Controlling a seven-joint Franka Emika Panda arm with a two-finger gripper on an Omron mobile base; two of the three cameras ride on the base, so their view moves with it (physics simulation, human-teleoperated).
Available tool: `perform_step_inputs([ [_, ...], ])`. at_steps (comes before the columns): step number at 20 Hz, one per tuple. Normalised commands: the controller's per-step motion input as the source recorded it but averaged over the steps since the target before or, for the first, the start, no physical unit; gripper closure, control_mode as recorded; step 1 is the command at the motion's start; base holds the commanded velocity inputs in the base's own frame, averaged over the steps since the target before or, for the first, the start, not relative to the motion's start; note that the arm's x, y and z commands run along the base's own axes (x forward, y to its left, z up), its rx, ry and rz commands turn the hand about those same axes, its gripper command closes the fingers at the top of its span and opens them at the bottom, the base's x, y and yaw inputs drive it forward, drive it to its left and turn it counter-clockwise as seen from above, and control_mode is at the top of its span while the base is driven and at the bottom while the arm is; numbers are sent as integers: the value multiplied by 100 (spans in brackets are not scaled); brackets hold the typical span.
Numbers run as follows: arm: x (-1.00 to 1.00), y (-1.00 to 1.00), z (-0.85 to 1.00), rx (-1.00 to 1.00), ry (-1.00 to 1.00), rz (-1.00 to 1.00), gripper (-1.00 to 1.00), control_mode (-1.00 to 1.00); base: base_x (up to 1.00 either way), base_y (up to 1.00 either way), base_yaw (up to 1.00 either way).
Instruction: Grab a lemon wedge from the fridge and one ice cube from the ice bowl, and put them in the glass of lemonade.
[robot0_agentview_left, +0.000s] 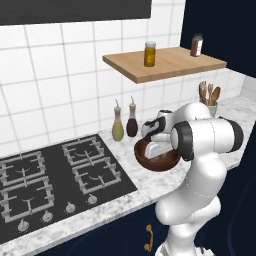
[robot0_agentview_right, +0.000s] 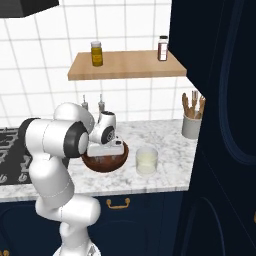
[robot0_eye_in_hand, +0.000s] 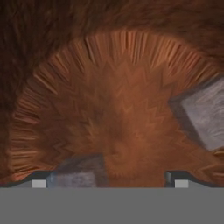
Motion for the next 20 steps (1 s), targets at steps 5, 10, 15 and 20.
perform_step_inputs([
  [5,0,4,-6,0,0,1,100,-100,0,0,0],
  [10,0,1,0,0,3,0,100,-100,0,0,0],
  [15,0,0,0,0,5,0,100,-100,0,0,0],
  [20,-8,0,36,-1,0,0,100,-100,0,0,0],
])
